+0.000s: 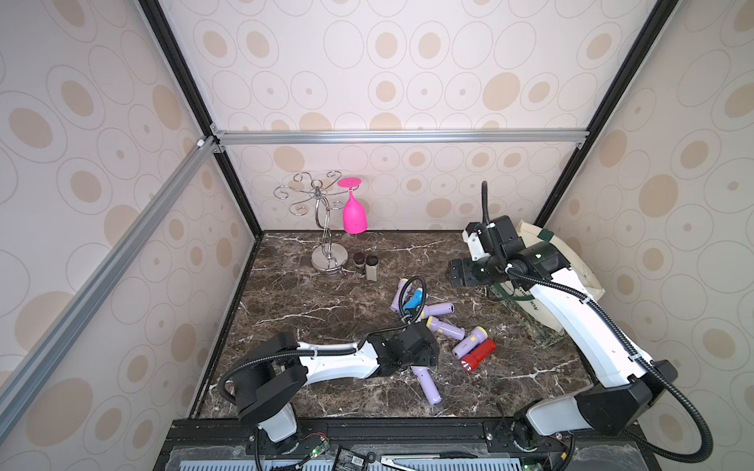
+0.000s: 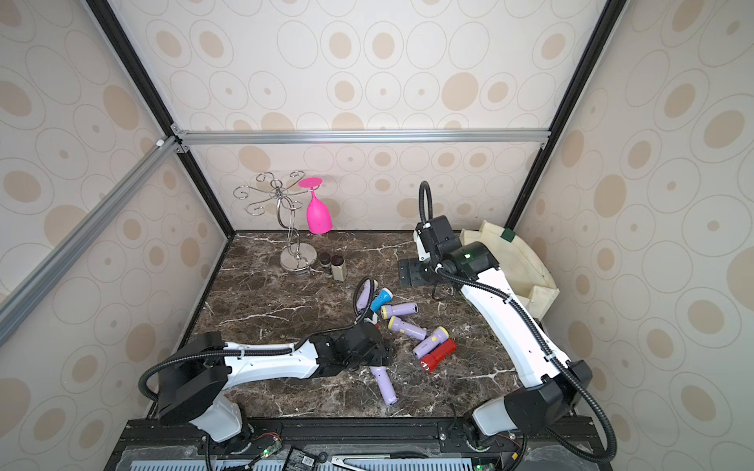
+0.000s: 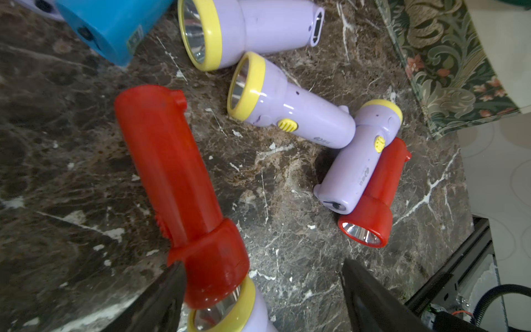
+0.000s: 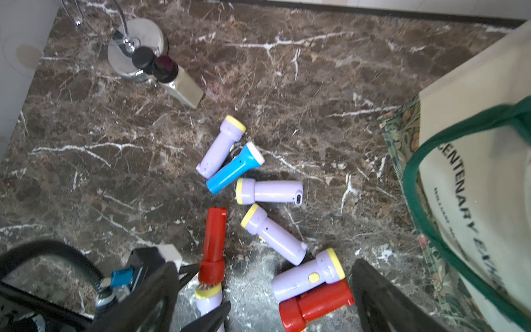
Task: Put the flashlights into the tote bags
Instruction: Pick up the flashlight from the center of the board.
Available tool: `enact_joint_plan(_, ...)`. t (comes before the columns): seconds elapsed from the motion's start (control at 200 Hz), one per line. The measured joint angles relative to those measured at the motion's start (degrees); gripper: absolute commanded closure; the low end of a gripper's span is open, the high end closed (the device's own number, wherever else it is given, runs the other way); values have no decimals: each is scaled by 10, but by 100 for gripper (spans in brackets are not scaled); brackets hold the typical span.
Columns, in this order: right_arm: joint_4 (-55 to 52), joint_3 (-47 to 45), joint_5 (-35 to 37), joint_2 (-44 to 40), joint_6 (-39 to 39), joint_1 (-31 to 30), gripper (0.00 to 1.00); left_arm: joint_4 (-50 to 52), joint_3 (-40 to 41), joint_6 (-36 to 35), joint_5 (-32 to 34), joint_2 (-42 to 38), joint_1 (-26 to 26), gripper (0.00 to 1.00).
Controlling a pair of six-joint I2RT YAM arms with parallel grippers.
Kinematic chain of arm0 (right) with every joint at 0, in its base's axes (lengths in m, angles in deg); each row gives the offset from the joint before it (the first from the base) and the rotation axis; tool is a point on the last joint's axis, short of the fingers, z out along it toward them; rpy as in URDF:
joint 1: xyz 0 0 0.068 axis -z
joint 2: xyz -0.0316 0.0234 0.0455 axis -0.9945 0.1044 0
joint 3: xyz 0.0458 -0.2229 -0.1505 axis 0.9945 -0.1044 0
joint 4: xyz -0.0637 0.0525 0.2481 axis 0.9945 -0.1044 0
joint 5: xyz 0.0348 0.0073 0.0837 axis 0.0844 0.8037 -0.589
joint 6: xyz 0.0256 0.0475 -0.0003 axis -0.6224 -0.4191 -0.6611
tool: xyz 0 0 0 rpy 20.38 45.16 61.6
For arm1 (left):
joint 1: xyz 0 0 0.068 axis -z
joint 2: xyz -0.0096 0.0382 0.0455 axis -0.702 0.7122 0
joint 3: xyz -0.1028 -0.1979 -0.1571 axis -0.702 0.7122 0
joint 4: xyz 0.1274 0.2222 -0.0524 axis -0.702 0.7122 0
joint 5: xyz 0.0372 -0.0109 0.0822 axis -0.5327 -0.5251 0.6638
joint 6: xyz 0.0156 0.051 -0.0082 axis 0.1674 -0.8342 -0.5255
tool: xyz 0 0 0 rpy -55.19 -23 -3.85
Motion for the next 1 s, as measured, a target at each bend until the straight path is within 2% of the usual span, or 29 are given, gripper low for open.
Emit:
enact_joint_plan(0.275, -15, -106, -19, -72, -21, -13, 5, 63, -15, 15, -7, 15, 6, 18)
enact_joint_plan(0.67, -13, -143, -30, -84, -26, -13, 4, 126, -18, 34, -9, 15, 58, 15)
enact_joint_plan(1.001, -5, -188, -27, -93, -26, -13, 3, 147, -55, 43, -13, 58, 95, 16)
